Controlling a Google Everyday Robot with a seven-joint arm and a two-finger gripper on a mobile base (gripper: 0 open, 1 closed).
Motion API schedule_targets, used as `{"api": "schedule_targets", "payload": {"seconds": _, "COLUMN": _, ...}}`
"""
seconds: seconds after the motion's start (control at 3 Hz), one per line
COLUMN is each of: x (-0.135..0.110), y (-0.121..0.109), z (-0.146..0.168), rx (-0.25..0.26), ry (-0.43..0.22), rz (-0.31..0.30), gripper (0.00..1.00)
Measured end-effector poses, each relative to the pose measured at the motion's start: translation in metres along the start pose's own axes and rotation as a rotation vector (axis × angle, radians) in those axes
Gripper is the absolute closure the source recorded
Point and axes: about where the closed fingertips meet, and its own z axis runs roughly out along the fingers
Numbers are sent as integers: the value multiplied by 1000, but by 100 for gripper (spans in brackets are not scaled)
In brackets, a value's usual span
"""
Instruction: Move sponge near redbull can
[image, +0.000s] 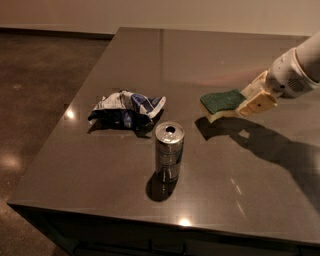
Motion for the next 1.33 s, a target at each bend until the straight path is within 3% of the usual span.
{"api": "schedule_targets", "payload": {"seconds": 0.33, "x": 8, "y": 29, "z": -7, "rx": -41, "ry": -24, "rz": -58, "gripper": 100}}
{"api": "schedule_targets", "payload": {"seconds": 0.67, "x": 14, "y": 64, "z": -9, "rx": -99, "ry": -14, "rz": -175, "gripper": 100}}
{"api": "schedule_targets", "payload": {"seconds": 1.0, "x": 15, "y": 85, "z": -9, "rx": -126, "ry": 6, "rz": -258, "gripper": 100}}
{"api": "schedule_targets", "payload": {"seconds": 1.33, "x": 9, "y": 101, "z": -2, "rx": -145, "ry": 26, "rz": -297, "gripper": 85}}
